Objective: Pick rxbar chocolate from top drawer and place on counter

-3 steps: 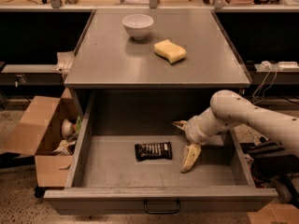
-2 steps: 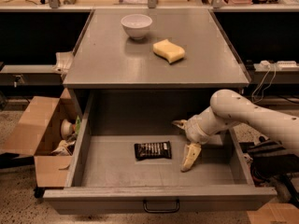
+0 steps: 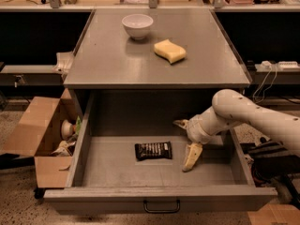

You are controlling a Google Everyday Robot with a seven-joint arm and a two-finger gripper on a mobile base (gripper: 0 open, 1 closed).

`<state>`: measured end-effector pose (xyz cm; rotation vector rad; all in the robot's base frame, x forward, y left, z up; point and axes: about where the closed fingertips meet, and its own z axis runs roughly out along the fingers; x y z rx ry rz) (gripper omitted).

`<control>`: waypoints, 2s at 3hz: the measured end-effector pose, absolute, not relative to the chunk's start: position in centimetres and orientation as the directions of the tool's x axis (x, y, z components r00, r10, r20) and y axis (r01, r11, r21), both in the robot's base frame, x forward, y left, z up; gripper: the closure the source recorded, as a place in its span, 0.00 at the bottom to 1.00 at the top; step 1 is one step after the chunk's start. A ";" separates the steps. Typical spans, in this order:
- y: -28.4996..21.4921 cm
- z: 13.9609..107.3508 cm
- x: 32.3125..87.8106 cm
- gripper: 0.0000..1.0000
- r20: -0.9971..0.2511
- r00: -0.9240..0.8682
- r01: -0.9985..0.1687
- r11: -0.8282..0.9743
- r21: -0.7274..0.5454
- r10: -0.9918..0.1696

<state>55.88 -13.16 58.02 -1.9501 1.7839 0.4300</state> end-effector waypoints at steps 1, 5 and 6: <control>-13.3 58.1 55.9 0.00 -0.522 0.111 -0.991 -0.056 -0.120 -0.846; -12.2 58.7 54.9 0.00 -0.514 0.139 -0.988 -0.081 -0.133 -0.846; -10.5 59.3 53.2 0.00 -0.500 0.176 -0.982 -0.114 -0.151 -0.848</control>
Offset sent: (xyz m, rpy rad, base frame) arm 0.0060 -0.0178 -0.0881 0.0279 0.0319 0.0202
